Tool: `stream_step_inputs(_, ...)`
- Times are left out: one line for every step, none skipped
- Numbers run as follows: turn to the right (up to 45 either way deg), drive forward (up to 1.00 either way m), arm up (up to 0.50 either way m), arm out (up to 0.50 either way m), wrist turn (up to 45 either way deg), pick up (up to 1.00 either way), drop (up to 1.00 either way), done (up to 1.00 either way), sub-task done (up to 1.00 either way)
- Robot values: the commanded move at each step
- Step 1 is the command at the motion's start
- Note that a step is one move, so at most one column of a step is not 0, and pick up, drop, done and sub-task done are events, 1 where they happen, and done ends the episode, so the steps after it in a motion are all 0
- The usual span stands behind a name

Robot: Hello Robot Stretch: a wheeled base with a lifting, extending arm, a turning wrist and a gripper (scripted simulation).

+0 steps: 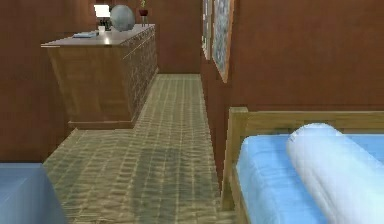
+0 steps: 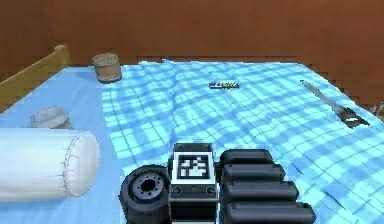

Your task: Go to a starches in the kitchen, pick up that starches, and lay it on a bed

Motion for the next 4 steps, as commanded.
stream_step_inputs(39.0, 0.00, 0.00, 0.00, 0.0, 0.00, 0.00, 0.00, 0.00)
stream_step_inputs(-45.0, 0.00, 0.00, 0.00, 0.0, 0.00, 0.00, 0.00, 0.00)
stream_step_inputs(-30.0, 0.00, 0.00, 0.00, 0.0, 0.00, 0.00, 0.00, 0.00)
stream_step_inputs(45.0, 0.00, 0.00, 0.00, 0.0, 0.00, 0.00, 0.00, 0.00)
